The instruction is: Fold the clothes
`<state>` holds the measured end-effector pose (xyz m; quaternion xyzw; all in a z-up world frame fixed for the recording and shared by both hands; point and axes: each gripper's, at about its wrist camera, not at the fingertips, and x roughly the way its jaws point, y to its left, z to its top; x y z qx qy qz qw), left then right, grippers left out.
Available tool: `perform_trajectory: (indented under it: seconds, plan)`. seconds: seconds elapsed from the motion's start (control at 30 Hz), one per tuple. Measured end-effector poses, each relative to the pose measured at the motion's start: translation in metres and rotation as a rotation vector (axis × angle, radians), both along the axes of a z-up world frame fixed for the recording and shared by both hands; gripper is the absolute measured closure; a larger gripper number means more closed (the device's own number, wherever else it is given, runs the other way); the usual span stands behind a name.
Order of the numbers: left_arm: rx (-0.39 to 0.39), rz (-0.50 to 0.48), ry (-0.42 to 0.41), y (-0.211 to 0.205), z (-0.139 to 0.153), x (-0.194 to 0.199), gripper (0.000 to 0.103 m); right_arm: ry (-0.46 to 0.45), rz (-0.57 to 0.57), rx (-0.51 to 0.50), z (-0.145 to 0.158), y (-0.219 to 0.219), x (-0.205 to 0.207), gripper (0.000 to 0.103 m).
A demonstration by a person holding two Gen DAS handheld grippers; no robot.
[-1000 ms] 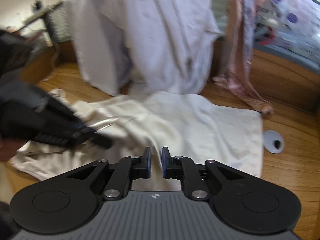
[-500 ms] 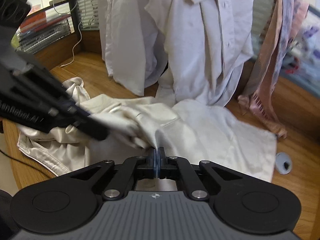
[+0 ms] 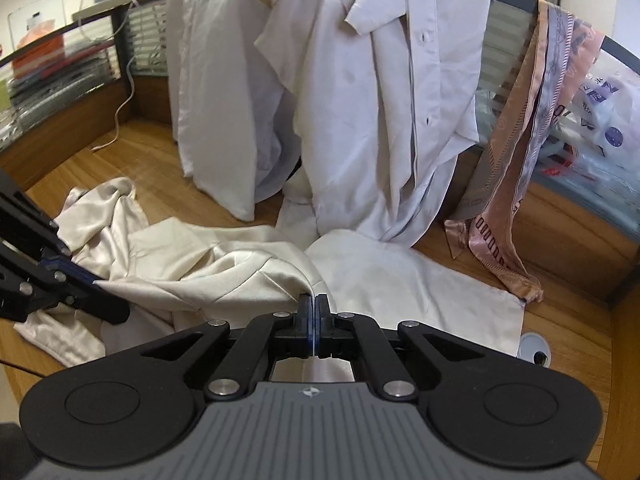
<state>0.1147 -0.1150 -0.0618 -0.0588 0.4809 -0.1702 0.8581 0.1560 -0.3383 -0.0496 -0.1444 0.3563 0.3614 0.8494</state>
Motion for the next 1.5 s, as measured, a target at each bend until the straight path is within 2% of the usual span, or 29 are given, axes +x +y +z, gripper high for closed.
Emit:
perform_trajectory:
  seconds: [0.3,0.47,0.57,0.63,0.67,0.73,0.77,0.9,1.0,1.03,1.1,1.17,1.3,1.5]
  plan:
    - [0.024,0.053,-0.001,0.019,-0.016,0.043,0.099,-0.034,-0.016,-0.007,-0.012,0.034,0.04,0.102]
    - [0.036,0.06,0.023,0.029,-0.031,0.061,0.098,0.029,-0.008,-0.031,-0.034,0.051,0.066,0.1]
    - [0.033,0.062,0.048,0.036,-0.04,0.069,0.087,0.063,-0.003,-0.045,-0.045,0.056,0.073,0.095]
    - [0.029,0.056,0.058,0.041,-0.045,0.072,0.08,0.077,-0.004,-0.051,-0.049,0.057,0.075,0.083]
    - [0.024,0.054,0.062,0.044,-0.046,0.073,0.08,0.081,-0.005,-0.053,-0.049,0.056,0.074,0.081]
    - [0.008,0.055,0.074,0.049,-0.048,0.077,0.071,0.092,-0.007,-0.045,-0.046,0.053,0.071,0.078]
    - [-0.004,0.056,0.078,0.051,-0.05,0.08,0.07,0.098,-0.009,-0.041,-0.045,0.052,0.069,0.078]
    - [-0.026,0.038,0.059,0.05,-0.056,0.093,0.07,0.132,-0.017,-0.028,-0.041,0.048,0.058,0.078]
    - [-0.001,-0.012,0.065,0.039,-0.063,0.102,0.071,0.17,-0.003,-0.019,-0.042,0.05,0.051,0.078]
    - [0.011,-0.024,0.065,0.037,-0.065,0.104,0.076,0.182,0.005,-0.015,-0.043,0.053,0.05,0.078]
    - [0.038,-0.041,0.067,0.035,-0.07,0.106,0.094,0.204,0.021,-0.006,-0.046,0.058,0.048,0.078]
    - [0.034,-0.035,0.067,0.039,-0.071,0.108,0.094,0.225,0.036,0.004,-0.048,0.064,0.046,0.079]
    - [-0.042,-0.008,0.073,0.056,-0.063,0.11,0.094,0.263,0.079,0.024,-0.054,0.08,0.044,0.088]
    - [-0.052,-0.015,0.081,0.064,-0.057,0.113,0.094,0.288,0.135,0.048,-0.064,0.105,0.044,0.102]
